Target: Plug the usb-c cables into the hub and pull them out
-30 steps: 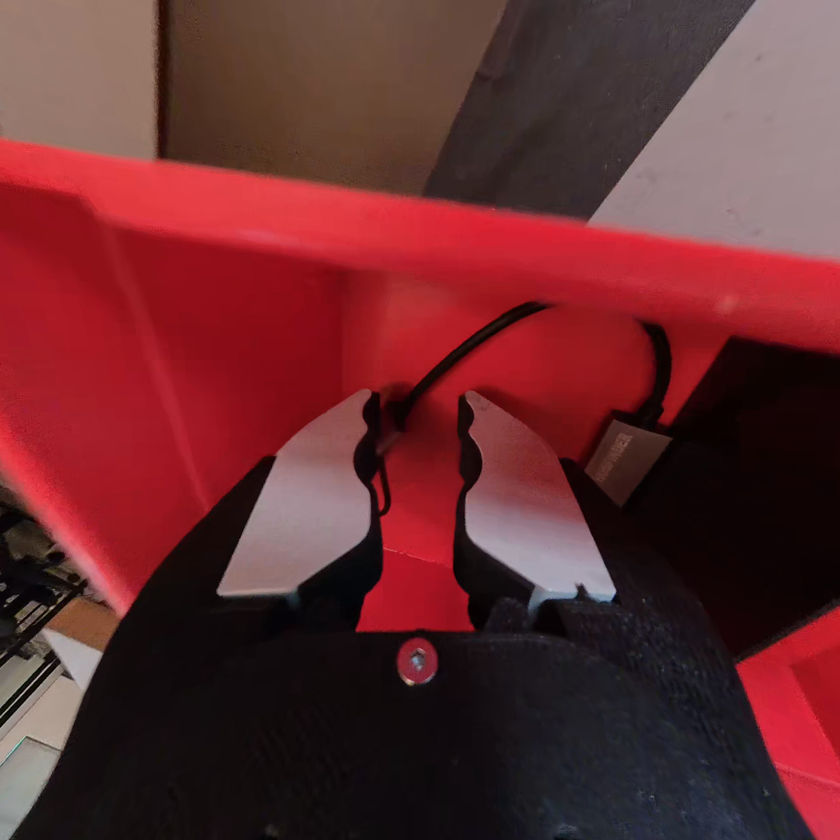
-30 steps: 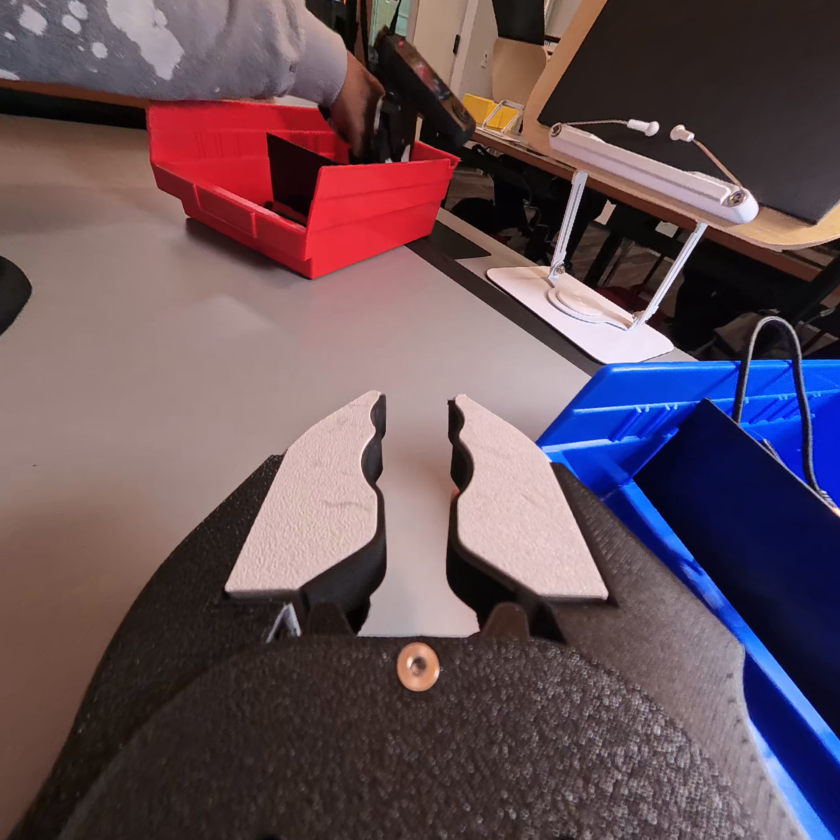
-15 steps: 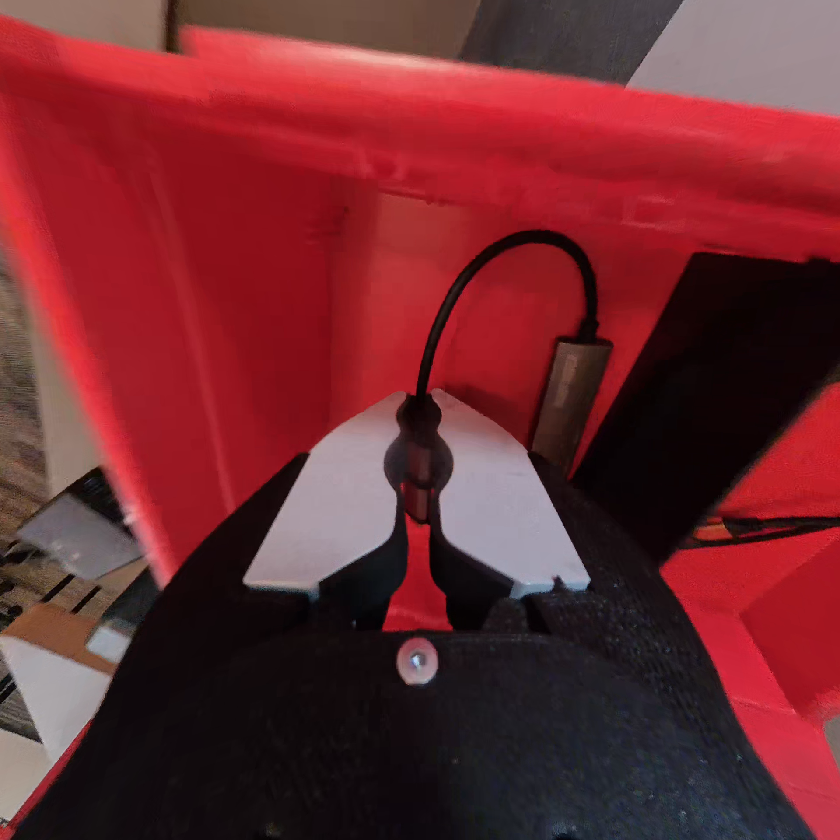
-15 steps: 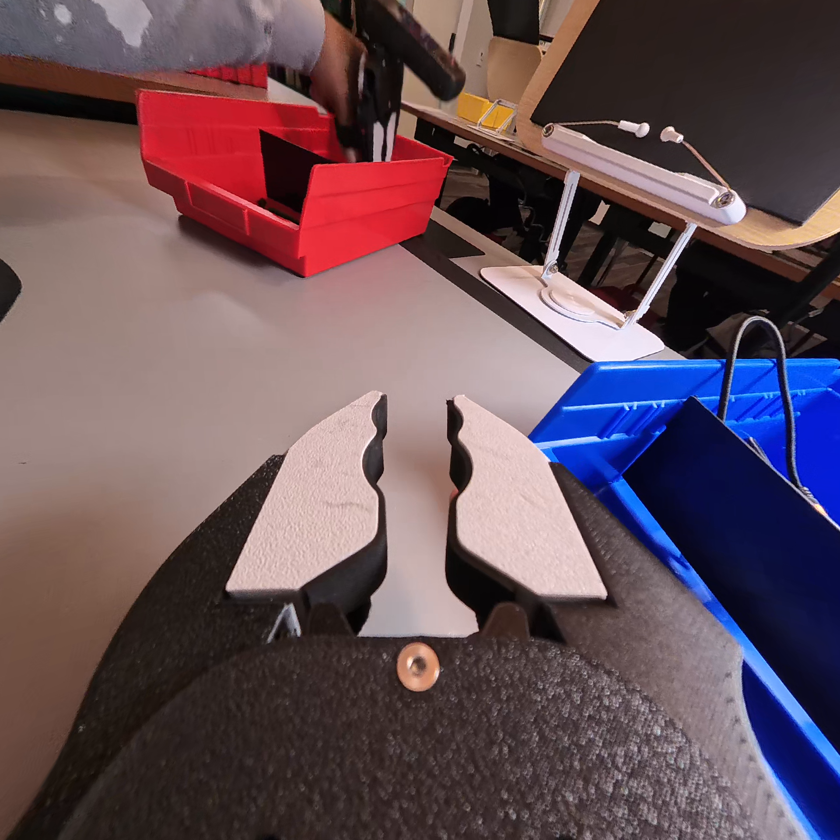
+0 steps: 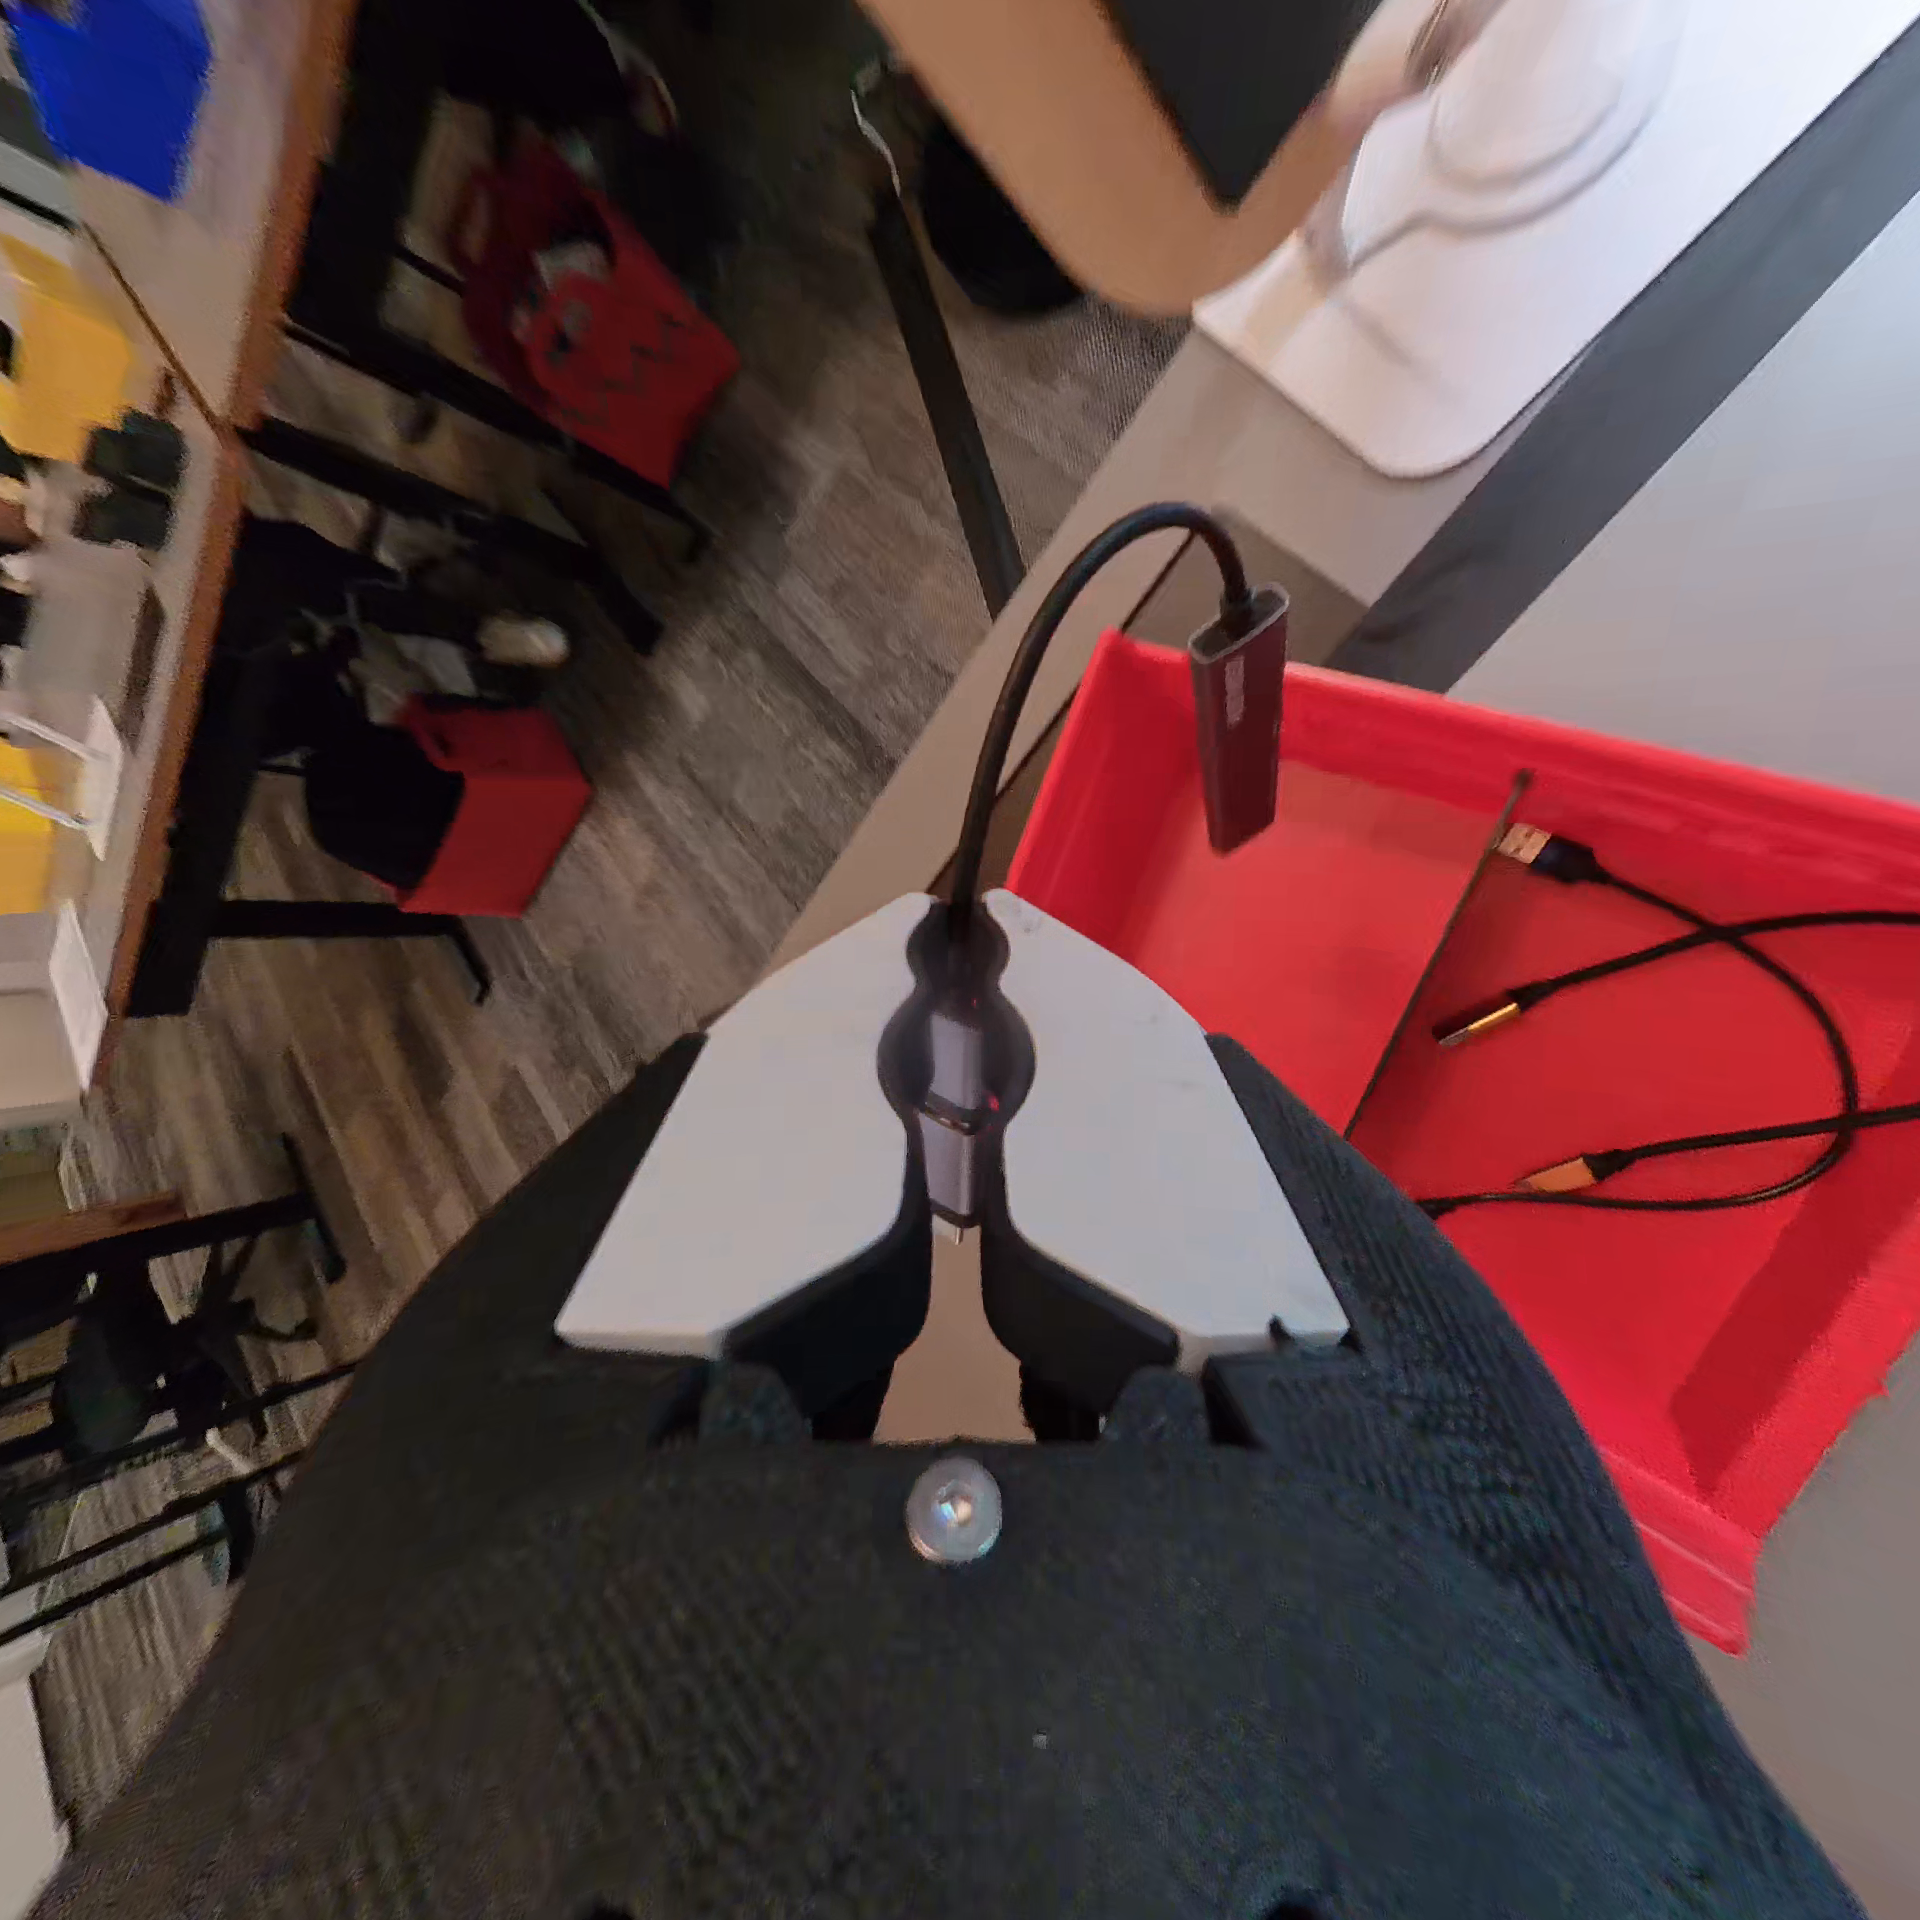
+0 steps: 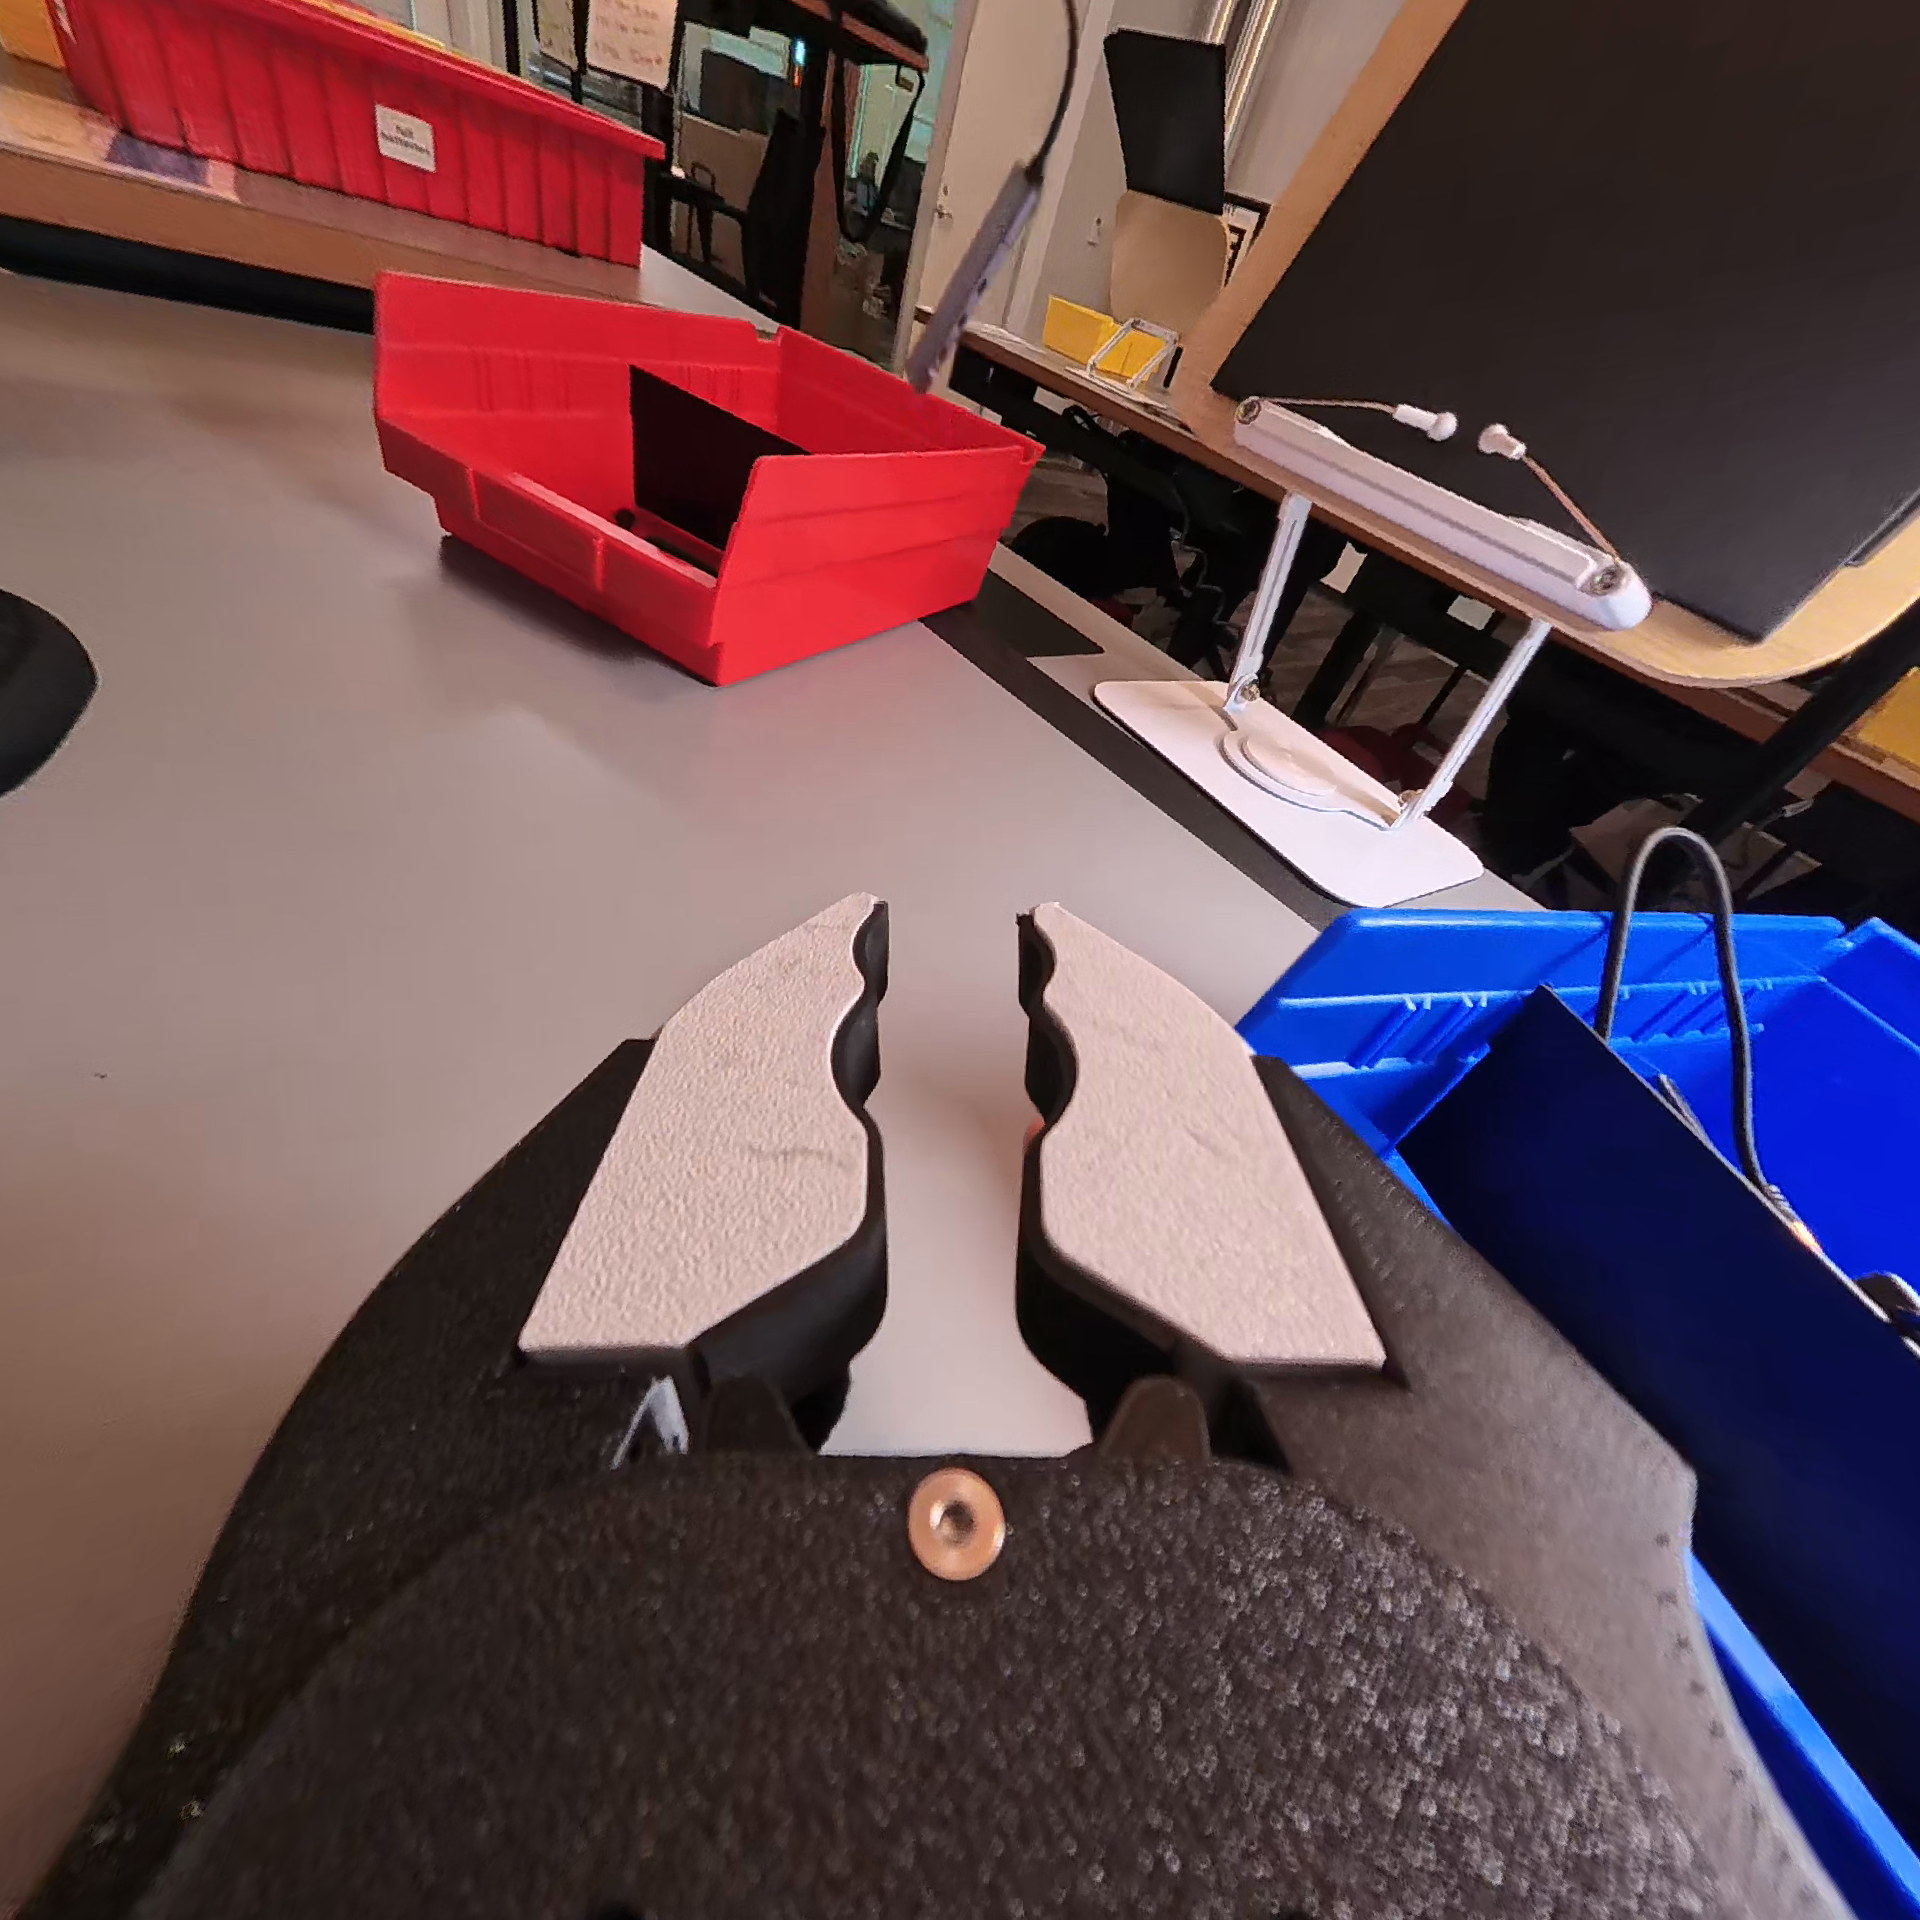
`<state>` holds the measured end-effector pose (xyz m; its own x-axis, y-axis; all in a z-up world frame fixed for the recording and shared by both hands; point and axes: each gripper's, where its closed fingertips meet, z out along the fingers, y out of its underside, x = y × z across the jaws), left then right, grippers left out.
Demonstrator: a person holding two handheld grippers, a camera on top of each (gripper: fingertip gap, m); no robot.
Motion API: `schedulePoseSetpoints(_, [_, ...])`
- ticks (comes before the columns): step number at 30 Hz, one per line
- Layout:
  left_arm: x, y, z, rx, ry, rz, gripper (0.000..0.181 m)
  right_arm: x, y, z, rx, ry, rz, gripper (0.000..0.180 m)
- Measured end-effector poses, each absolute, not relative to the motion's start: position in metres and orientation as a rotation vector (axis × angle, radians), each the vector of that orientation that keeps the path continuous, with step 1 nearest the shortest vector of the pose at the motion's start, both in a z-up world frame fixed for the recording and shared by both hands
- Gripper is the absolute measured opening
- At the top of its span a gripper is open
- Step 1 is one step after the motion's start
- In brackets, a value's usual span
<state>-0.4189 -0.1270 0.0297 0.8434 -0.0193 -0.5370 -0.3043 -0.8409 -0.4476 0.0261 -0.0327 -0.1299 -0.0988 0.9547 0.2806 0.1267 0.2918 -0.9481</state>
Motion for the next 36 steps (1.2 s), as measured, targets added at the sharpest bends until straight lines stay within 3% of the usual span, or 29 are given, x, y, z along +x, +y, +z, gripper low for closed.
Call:
schedulePoseSetpoints(1, [-0.409, -0.127, 0.040, -2.448, 0.247, 0.708, 0.004, 0.026, -0.034, -0.129, -1.043, -1.493, 0.971, 0.023])
schedulePoseSetpoints(8, [-0.303, -0.115, 0.068, -2.162, 0.393, 0.496, 0.005, 0.023, -0.041, -0.109, -1.007, -1.441, 1.080, 0.025])
schedulePoseSetpoints(14, [-0.179, -0.101, 0.032, -1.958, 0.536, 0.071, 0.004, 0.017, -0.052, -0.080, -0.954, -1.456, 1.209, 0.030])
schedulePoseSetpoints(20, [-0.068, -0.096, -0.003, -1.705, 0.713, -0.441, 0.005, 0.026, -0.096, -0.075, -0.817, -1.834, 1.537, 0.042])
schedulePoseSetpoints(24, [-0.034, -0.086, -0.020, -1.657, 0.758, -0.606, 0.004, 0.040, -0.136, -0.082, -0.689, -2.072, 1.704, 0.043])
schedulePoseSetpoints(26, [-0.024, -0.083, -0.030, -1.667, 0.775, -0.655, 0.005, 0.038, -0.146, -0.081, -0.644, -2.049, 1.756, 0.025])
schedulePoseSetpoints(33, [-0.017, -0.081, -0.051, -1.711, 0.729, -0.676, 0.006, 0.039, -0.167, -0.072, -0.638, -1.920, 1.995, 0.023])
schedulePoseSetpoints(36, [-0.034, -0.078, -0.044, -1.753, 0.654, -0.532, 0.022, 0.029, -0.154, -0.057, -0.708, -1.724, 1.999, 0.023])
